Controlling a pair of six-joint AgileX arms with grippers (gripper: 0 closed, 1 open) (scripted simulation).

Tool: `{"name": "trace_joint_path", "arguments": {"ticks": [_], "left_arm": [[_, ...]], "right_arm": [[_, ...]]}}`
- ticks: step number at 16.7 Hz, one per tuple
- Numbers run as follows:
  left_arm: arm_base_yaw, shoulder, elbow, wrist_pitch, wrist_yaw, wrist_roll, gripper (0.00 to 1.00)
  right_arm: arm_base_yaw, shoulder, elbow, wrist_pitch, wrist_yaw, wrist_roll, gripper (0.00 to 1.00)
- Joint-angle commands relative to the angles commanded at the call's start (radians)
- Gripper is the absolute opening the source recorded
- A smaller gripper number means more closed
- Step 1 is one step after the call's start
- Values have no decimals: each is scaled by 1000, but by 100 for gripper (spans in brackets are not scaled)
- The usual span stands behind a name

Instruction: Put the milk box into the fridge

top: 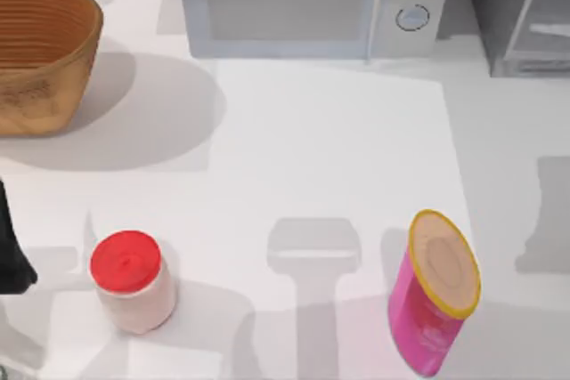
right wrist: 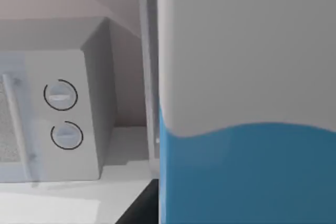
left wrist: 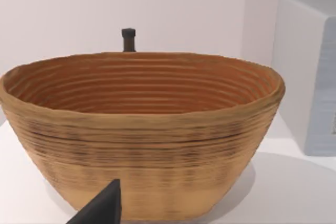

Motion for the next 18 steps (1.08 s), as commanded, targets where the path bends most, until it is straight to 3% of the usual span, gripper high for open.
{"name": "trace_joint_path", "arguments": {"ticks": [4,11,18], "left_arm": [[0,0,0,0,0,0,100],[0,0,0,0,0,0,100],[0,0,0,0,0,0,100]], "right_arm": [[-69,-124,-120,-7,-79,-32,0],[-70,-123,-95,3,-81,-31,0],[-145,239,143,295,-123,-54,0]]}}
